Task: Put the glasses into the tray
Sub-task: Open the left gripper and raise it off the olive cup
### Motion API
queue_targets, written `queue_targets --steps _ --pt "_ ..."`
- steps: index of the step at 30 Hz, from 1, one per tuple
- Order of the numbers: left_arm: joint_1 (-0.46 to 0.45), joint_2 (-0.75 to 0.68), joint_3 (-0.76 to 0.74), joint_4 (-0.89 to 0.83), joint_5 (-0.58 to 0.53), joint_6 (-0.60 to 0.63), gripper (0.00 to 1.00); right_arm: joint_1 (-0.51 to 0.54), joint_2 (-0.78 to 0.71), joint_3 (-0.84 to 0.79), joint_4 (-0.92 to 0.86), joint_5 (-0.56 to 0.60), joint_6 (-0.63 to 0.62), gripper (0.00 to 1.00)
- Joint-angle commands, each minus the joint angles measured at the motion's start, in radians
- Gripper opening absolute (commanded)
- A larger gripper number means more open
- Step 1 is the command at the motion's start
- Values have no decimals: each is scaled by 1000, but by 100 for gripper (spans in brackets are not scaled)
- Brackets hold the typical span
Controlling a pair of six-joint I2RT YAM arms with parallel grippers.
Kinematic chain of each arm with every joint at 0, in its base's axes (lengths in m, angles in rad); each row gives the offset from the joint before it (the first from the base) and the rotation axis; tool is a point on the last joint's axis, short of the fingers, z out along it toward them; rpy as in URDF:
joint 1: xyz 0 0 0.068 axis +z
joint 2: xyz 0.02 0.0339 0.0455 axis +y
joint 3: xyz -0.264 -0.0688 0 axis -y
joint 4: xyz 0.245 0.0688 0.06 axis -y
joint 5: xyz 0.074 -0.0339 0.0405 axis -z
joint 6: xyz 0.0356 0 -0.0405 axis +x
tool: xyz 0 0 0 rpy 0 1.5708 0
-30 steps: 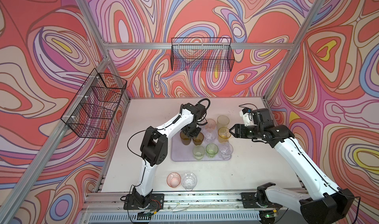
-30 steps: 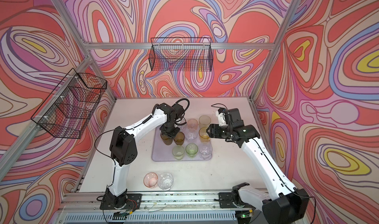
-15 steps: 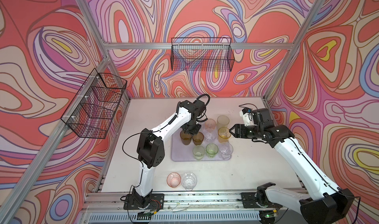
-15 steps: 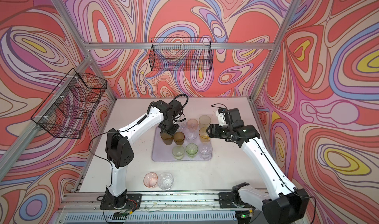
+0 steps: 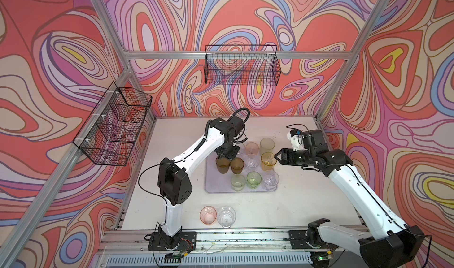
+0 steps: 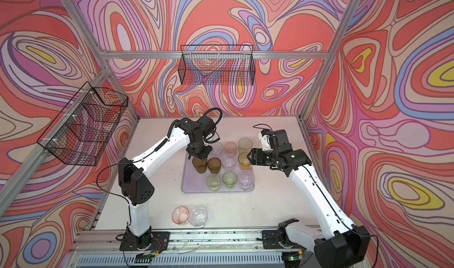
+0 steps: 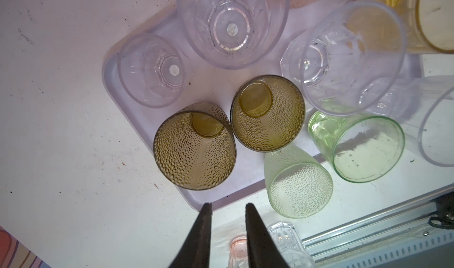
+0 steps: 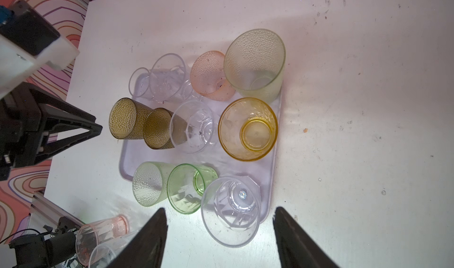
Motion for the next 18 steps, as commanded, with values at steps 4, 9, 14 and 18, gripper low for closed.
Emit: queue_targets --steps 4,9,14,18 --pt "-1 -67 -10 -74 -59 -27 28 -3 -5 1 2 21 -6 70" --pt "20 -127 -93 -50 -62 -56 28 -3 1 9 8 20 -1 70" --pt "51 -173 -143 -54 -69 -92 29 -3 17 25 1 15 1 70" --pt "67 -208 -189 -43 -60 -108 29 -3 19 32 -3 21 2 71"
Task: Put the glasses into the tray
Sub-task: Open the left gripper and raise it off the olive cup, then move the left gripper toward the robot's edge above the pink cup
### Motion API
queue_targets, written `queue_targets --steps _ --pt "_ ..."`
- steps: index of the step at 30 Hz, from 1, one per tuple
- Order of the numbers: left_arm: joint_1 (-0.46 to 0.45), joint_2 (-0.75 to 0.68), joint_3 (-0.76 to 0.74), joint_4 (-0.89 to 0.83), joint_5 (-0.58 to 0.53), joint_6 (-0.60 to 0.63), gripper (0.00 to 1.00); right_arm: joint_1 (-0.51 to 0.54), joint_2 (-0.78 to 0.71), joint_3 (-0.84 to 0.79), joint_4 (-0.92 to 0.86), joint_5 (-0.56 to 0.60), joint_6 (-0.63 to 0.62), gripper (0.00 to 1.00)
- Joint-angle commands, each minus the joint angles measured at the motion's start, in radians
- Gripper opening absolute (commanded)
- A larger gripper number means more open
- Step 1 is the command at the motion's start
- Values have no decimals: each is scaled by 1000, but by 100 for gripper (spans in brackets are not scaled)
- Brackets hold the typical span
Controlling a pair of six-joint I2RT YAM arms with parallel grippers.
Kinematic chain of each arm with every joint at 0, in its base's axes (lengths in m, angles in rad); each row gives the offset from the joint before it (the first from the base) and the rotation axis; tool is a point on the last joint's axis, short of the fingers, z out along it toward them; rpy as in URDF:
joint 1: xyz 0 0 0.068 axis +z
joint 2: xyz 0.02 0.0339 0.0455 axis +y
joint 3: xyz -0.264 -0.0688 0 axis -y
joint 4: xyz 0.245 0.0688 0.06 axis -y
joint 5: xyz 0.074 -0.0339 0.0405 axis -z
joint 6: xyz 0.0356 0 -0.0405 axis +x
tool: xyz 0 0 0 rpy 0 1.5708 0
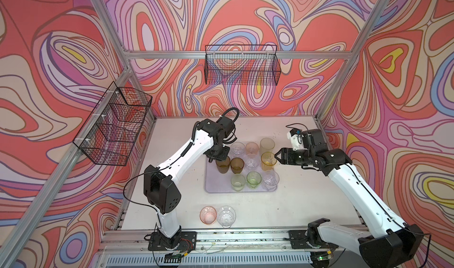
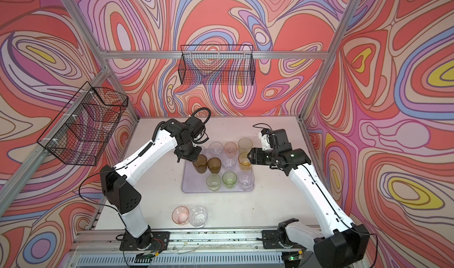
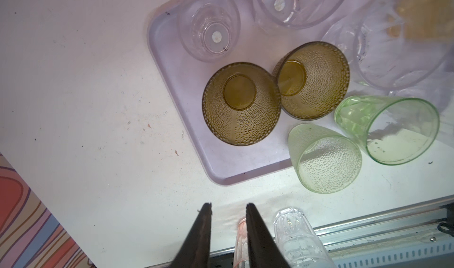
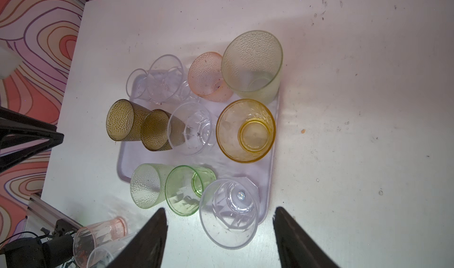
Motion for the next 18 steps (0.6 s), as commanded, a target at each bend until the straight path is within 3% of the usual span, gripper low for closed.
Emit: queue_targets --steps 1,18 --pt "14 -48 -37 -22 -5 -34 29 -4 8 26 -2 12 3 70" --pt "70 -215 -249 22 67 -118 28 -3 6 5 38 11 20 71"
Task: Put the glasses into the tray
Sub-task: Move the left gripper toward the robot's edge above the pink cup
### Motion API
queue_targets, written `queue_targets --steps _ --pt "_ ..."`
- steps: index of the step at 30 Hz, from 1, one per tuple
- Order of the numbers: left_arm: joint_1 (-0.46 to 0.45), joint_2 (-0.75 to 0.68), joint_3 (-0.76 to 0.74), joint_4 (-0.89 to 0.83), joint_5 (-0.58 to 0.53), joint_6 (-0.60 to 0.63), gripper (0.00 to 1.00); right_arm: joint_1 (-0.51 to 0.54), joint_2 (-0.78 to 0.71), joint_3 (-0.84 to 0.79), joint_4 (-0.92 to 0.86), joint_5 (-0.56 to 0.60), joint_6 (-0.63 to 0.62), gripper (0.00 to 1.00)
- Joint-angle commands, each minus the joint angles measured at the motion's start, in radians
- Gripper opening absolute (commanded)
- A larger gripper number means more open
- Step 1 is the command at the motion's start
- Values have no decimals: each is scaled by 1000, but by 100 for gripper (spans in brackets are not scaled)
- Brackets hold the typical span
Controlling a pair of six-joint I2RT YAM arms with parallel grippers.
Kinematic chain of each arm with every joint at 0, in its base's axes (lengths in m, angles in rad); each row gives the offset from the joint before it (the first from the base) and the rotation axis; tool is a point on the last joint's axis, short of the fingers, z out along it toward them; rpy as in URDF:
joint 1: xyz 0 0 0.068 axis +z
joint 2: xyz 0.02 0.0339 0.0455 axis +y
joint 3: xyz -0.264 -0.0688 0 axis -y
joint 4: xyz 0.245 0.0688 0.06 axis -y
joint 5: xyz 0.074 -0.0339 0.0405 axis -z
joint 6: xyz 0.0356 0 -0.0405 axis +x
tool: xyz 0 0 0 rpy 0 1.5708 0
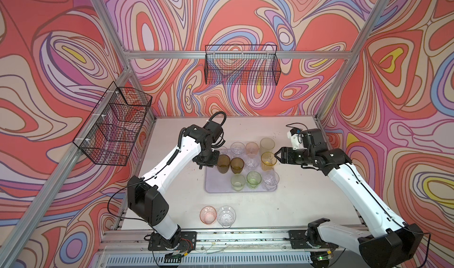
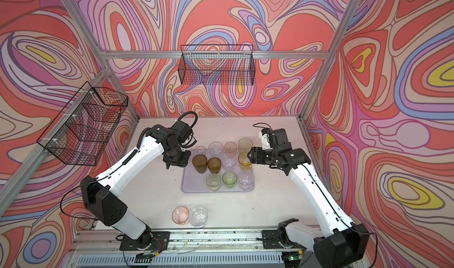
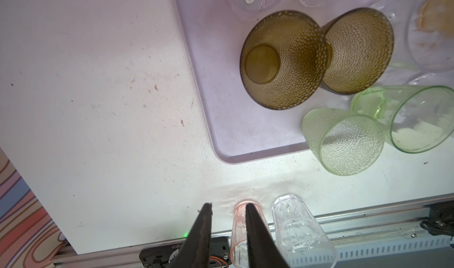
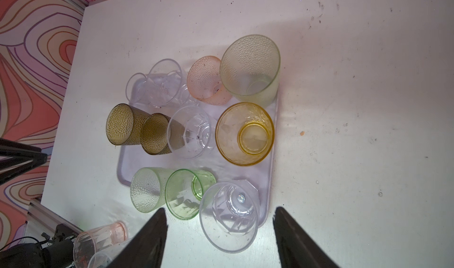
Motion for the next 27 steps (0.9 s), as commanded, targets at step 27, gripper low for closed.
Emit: queue_targets --steps 27 --pt "8 -365 -424 18 187 -237 34 -4 66 19 92 -20 63 71"
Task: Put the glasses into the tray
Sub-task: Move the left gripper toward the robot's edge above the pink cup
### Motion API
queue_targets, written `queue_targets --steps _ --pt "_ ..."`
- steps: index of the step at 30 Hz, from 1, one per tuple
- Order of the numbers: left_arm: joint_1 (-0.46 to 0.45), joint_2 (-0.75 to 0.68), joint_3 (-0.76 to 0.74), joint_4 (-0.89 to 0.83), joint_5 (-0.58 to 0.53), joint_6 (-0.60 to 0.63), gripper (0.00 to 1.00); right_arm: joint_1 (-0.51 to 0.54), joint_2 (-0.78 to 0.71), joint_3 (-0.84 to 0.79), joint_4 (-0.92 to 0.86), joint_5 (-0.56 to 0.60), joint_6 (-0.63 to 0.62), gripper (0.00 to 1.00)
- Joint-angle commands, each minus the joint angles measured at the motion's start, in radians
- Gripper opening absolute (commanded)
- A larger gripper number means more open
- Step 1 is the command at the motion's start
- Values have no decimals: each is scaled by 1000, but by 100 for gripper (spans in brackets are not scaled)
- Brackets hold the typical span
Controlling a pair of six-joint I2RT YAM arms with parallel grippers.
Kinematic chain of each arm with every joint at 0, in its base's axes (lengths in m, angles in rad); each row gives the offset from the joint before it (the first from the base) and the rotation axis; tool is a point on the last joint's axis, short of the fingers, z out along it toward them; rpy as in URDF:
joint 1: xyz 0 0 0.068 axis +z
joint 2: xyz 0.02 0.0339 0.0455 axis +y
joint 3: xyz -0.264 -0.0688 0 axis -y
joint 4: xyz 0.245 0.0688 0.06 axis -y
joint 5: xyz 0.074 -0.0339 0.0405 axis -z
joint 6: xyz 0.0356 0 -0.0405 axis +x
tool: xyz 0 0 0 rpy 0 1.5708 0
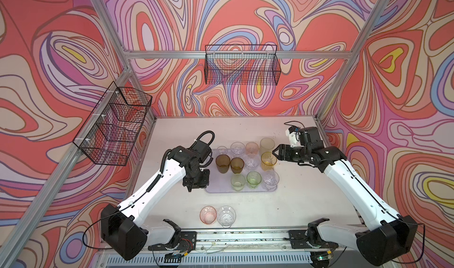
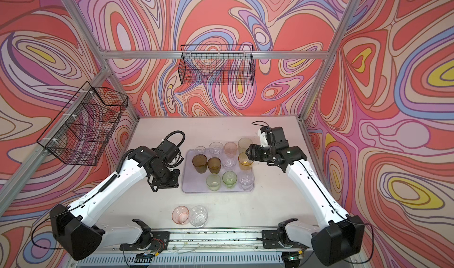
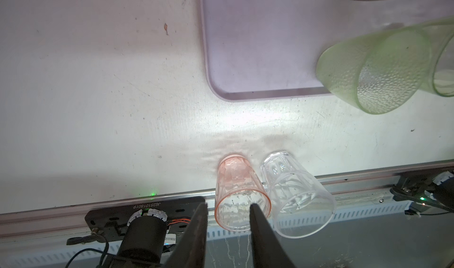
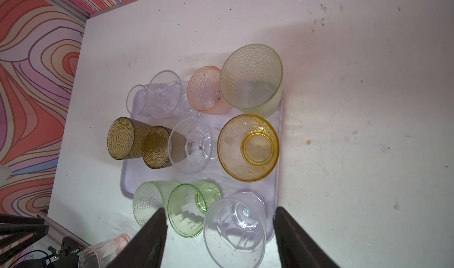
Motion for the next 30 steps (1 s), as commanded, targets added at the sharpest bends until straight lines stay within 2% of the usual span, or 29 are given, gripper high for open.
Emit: queue_targets --steps 1,7,17,30 --pt "5 -47 -38 -18 44 -46 35 -3 8 23 22 -13 14 71" --pt "-10 -112 -88 -50 70 -87 37 -3 6 26 25 -12 15 71" --pt "-105 -176 -201 -40 76 -193 37 -3 17 28 37 -21 9 71" --pt "-123 -223 -348 58 86 -247 33 -3 17 24 46 -25 7 71"
